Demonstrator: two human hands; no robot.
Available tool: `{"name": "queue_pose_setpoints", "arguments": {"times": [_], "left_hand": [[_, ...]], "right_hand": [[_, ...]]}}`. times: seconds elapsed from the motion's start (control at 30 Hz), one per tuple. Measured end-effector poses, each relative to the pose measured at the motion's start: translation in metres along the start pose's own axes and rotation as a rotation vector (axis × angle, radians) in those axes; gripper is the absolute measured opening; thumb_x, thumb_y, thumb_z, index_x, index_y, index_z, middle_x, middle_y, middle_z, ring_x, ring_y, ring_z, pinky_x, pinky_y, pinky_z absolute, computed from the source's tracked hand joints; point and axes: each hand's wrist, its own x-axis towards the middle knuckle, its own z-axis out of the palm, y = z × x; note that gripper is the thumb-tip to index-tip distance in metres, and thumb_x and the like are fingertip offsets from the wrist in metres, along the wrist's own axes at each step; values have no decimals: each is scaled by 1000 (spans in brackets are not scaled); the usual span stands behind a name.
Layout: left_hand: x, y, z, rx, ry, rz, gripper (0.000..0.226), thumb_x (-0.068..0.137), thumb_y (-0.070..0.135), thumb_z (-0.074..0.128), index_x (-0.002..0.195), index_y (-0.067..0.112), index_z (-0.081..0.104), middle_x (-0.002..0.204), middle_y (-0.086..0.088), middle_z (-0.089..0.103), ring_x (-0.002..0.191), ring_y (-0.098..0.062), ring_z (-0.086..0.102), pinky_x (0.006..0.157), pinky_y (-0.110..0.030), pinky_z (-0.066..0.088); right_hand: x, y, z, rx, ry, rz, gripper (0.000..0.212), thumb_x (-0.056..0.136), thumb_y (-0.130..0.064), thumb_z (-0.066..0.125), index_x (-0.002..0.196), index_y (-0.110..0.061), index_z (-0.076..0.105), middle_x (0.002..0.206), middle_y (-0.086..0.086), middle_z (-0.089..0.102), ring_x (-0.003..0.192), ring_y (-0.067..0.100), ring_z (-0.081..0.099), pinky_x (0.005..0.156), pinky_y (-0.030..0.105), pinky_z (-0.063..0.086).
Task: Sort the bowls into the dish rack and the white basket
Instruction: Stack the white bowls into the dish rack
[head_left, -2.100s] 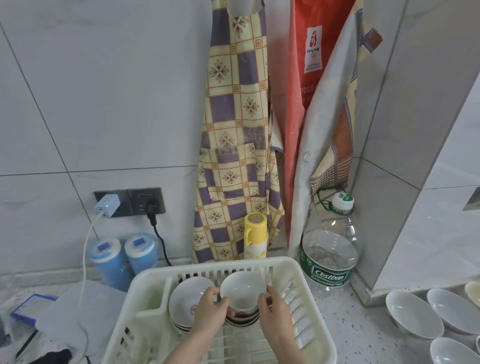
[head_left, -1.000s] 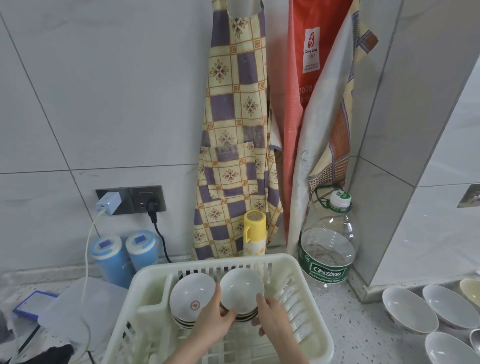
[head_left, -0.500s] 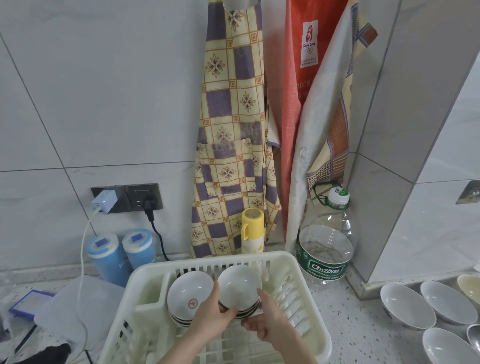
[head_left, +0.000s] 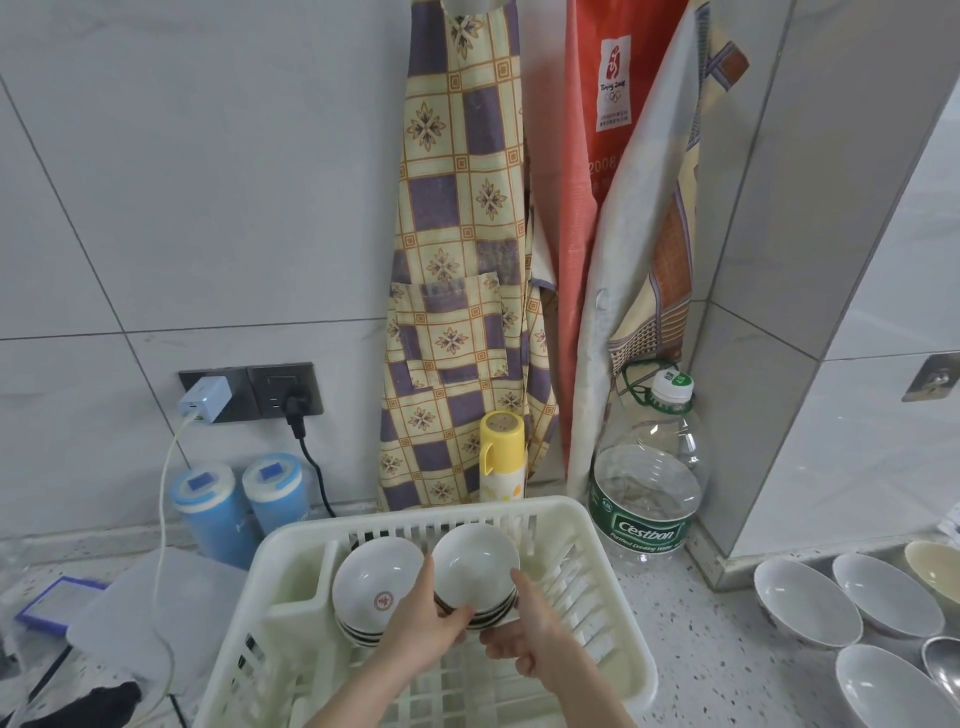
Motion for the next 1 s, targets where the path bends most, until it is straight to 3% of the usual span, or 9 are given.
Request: {"name": "queue_pose_setpoints", "arguments": {"times": [0.07,0.13,0.17,0.23,0.33,0.47,0.57,0.73,1.0], "left_hand": [[-2,1,1,-48,24,19,80,88,28,66,152,35,17,101,5,71,75,-6,72,74,-26,58],[-4,1,2,-71,45,0,84,88,26,65,153,30,13,100,-1,73,77,-9,71,71,-26,57],[-6,1,2,-74,54,-27,88,89,27,64,155,29,6,98,-4,74,75,-9,69,66,-23,55],[-9,0,0,-93,82,-61,88,93,29,59,157,25,-2,88,-5,76,70,-6,65,58,-19,49],[-19,1,-6,-169,135,-47,75,97,31,55,157,23,10,74,8,76,83,-8,68,68,-25,49],[-40,7,-6,-303,201,-18,69,98,32,56,155,24,18,72,12,75,88,-6,67,85,-38,51],[-57,15,8,-419,233,15,54,99,27,55,147,30,31,74,9,75,61,1,61,68,-34,46],[-88,40,48,-477,193,85,30,99,22,55,125,36,48,73,5,74,51,4,54,58,-25,41],[-129,95,142,-419,76,132,13,100,23,55,107,30,62,71,4,73,51,5,55,52,-11,41]], "right_hand": [[-4,0,-1,-36,22,-39,44,97,-58,28,117,-22,45,88,12,75,57,20,69,41,21,30],[-10,1,-2,-75,99,-147,43,97,-56,29,113,-21,48,94,9,70,67,21,69,47,27,48],[-12,2,-3,-117,165,-219,44,95,-57,30,104,-19,52,91,6,68,72,22,69,58,31,55],[-17,4,-5,-213,313,-340,44,88,-59,27,85,-24,54,83,2,69,76,21,67,75,37,53],[-30,0,-6,-83,396,-433,36,91,-50,29,90,-25,54,79,-3,71,73,11,60,69,34,44],[-50,-7,-16,292,271,-440,22,96,-20,46,107,-18,65,71,1,73,52,12,44,52,23,38],[-71,2,-34,328,250,-530,21,96,-17,49,101,-22,69,67,2,73,42,6,40,42,16,35],[-99,35,-76,452,275,-548,23,98,-11,48,100,-13,70,64,5,69,42,8,38,40,16,33],[-119,81,-181,419,360,-478,22,98,-13,49,98,-16,71,65,4,70,40,7,40,41,16,34]]}}
